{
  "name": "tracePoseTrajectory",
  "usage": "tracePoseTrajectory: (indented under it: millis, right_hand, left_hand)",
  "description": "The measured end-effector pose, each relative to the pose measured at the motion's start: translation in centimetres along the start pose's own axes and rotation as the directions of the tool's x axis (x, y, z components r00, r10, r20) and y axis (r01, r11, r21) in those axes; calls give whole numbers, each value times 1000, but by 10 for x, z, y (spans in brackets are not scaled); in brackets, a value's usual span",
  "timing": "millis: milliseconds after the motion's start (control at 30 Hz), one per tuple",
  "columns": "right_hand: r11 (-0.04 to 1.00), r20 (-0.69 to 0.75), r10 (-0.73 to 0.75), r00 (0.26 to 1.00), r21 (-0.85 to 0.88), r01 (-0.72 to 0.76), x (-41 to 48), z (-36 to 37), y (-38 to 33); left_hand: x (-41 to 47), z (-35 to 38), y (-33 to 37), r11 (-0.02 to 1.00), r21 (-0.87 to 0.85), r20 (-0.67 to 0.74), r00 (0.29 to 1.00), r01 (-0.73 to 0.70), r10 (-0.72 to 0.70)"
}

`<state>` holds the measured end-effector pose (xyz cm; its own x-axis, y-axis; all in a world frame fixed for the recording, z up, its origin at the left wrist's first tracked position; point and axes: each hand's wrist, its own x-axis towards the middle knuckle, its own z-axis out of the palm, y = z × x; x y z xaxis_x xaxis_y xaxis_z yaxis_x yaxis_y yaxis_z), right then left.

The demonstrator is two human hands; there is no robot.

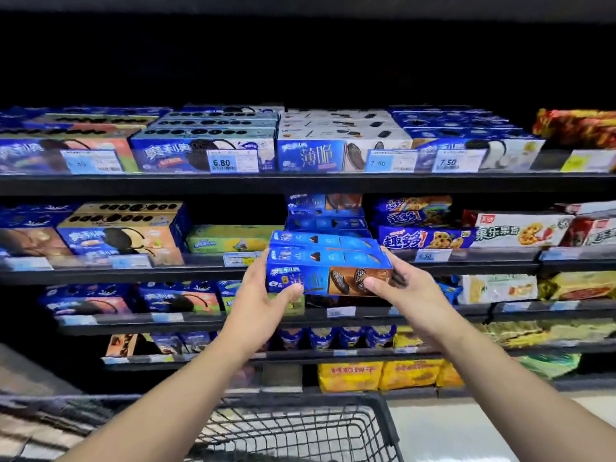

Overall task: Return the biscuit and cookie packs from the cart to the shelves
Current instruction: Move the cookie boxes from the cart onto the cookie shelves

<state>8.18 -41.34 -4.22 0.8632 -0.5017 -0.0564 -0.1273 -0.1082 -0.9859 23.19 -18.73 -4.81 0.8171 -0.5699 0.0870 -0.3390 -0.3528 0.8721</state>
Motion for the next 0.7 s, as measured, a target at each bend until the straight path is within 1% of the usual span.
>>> tracePoseTrajectory:
  millis: [67,133,200,267,333,433,533,600,700]
  right_hand:
    - [996,50,-32,998,-78,36,21,-6,-2]
    - [989,77,-53,996,-131,62,42,-12,-7]
    - [982,72,-67,995,-174,79,60,-17,-12]
    - [960,96,-89,991,-258,111,78,-24,-15]
    - [939,109,-73,991,-327,105,94,-30,-15]
    - [910,75,-14,997,-412,43,109,-34,-12]
    - [873,43,-17,999,-487,36,115,-33,-7]
    - [857,25,-39,999,-514,47,118,-32,-4]
    - [857,-27,-71,997,-513,47,124,-33,-1]
  left_hand:
    - [13,5,0,999,34,-30,999,15,-14]
    - [31,9,1,994,102,-53,998,-23,28]
    - [49,13,3,983,169,-90,992,-71,87]
    - [64,19,4,974,214,-149,983,-74,108]
    - [75,26,1,976,214,-182,980,-44,85]
    - [84,37,-5,972,229,-180,984,49,-7]
    - [89,45,-12,962,262,-186,982,78,-29]
    - [94,48,-12,947,310,-189,982,82,-23]
    - [104,47,-7,898,426,-178,984,107,-33]
